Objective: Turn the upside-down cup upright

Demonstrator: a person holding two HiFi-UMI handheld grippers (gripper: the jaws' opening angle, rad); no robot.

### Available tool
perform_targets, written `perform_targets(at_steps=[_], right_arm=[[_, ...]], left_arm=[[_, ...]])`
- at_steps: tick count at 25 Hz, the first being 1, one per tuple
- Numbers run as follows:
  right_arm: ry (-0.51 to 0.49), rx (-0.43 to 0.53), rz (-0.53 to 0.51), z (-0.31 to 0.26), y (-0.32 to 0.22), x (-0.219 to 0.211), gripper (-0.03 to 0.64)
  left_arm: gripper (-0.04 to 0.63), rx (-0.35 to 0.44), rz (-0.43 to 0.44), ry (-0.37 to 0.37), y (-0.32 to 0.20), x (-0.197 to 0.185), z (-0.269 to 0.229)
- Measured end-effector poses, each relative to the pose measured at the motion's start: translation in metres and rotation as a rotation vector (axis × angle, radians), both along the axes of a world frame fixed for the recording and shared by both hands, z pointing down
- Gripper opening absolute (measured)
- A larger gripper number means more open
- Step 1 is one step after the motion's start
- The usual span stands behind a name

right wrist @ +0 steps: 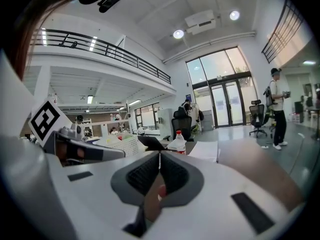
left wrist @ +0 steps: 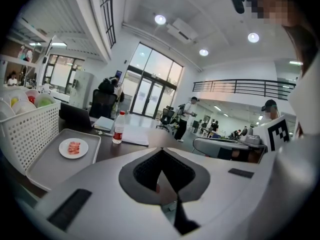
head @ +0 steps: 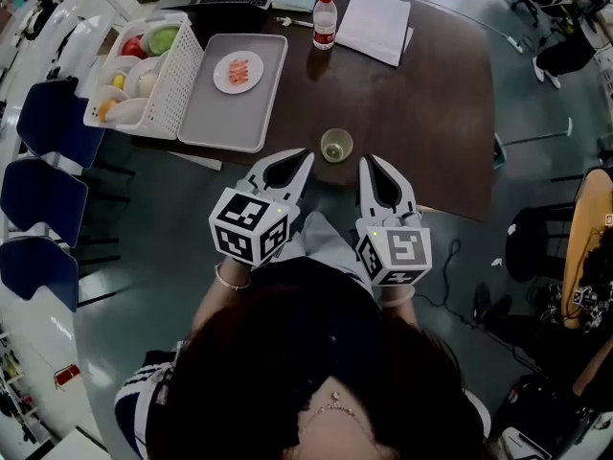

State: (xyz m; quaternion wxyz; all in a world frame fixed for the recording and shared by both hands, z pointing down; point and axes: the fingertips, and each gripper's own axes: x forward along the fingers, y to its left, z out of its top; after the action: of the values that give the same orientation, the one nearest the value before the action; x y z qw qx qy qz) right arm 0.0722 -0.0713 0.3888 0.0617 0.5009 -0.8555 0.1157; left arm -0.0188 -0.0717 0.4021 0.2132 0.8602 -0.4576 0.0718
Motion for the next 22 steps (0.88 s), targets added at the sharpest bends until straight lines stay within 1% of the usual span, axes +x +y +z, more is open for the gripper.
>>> perform_targets(at_steps=[4,7,13,20,21,22], right_arm=[[0.004,-0.001,-0.02,0.003,-0.012,0.0,0.017],[0.008,-0.003,-0.024,0.005,-0.019,0.0,0.017],[0.023,-0.007,-0.001,0.016,-0.036,-0.003,0.017],[0.051,-0.019,0.005,0.035,-0.05,-0.011,0.02],[0.059,-0.027,-0.001,0.04,-0.052,-0.013,0.026],[0.068,-0.037,-0.011,0.045,-0.053,-0.016,0.063]], left_arm=[[0.002,-0.002,-0.027,-0.002,-0.01,-0.003,0.002],[0.002,-0.002,-0.029,-0.003,-0.019,-0.002,0.003],[0.002,0.006,0.001,-0.013,-0.038,-0.005,0.006],[0.002,-0.015,0.045,-0.01,-0.054,-0.004,0.01],[0.002,-0.018,0.049,-0.009,-0.056,-0.004,0.012],[0.002,-0.022,0.053,-0.009,-0.059,-0.005,0.013]])
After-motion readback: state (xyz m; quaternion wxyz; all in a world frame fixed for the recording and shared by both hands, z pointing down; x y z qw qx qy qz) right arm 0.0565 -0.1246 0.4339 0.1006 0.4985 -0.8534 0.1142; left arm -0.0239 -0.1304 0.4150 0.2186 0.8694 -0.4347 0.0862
